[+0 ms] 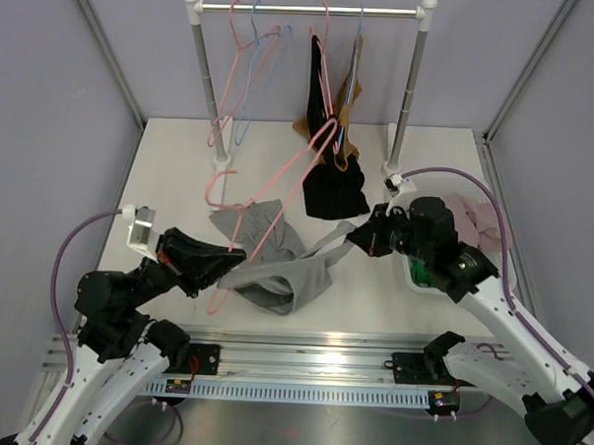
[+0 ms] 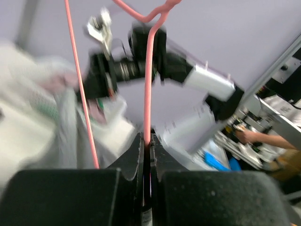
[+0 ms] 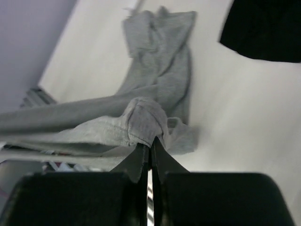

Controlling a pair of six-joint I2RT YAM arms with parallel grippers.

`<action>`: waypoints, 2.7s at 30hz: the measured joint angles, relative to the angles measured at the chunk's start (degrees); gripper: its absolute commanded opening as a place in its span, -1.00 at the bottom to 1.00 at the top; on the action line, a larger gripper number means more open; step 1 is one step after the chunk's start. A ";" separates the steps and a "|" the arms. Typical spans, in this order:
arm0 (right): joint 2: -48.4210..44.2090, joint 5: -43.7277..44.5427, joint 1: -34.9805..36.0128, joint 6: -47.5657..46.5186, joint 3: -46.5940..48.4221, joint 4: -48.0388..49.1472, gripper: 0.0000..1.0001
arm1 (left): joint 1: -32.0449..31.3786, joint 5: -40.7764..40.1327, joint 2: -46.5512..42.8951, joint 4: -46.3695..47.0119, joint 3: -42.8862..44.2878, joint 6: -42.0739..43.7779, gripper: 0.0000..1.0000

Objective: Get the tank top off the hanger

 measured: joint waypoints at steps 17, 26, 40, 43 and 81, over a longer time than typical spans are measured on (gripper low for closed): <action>-19.85 -22.03 -0.26 2.51 -2.32 -1.38 -1.00 | -2.25 -16.57 33.22 40.65 11.13 23.39 -1.00; -17.81 -20.76 -0.13 5.01 -4.48 -0.31 -1.00 | -2.32 -26.01 31.36 16.44 19.06 22.16 -1.00; 16.92 5.42 16.59 12.94 -7.80 12.94 0.29 | -0.24 -31.43 46.73 -16.17 36.70 18.80 -1.00; 20.52 6.64 18.23 13.94 -5.86 14.05 0.99 | 0.92 -31.47 49.20 -18.56 39.74 17.84 -1.00; 9.40 5.95 19.93 10.51 -8.63 10.29 0.99 | 14.95 -23.17 83.03 -20.92 70.79 7.52 -0.61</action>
